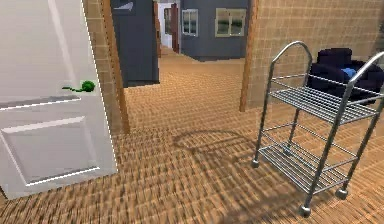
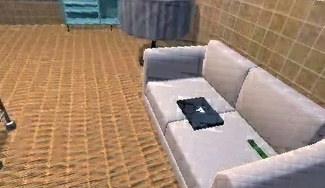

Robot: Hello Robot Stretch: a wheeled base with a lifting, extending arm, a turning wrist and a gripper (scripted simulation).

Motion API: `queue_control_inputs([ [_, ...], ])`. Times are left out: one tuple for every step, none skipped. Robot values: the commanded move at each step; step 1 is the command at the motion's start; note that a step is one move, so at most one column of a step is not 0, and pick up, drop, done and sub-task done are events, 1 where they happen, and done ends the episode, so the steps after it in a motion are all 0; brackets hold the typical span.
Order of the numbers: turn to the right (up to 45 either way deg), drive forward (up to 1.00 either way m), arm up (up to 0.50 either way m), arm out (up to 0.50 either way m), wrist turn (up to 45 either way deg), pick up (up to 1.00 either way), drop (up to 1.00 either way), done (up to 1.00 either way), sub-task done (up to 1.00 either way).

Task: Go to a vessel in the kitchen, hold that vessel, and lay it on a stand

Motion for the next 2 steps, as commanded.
queue_control_inputs([
  [0.0,1.0,0.0,0.0,0.0,0.0,0.0,0.0,0.0],
  [0.0,0.55,0.0,0.0,0.0,0.0,0.0,0.0,0.0],
])
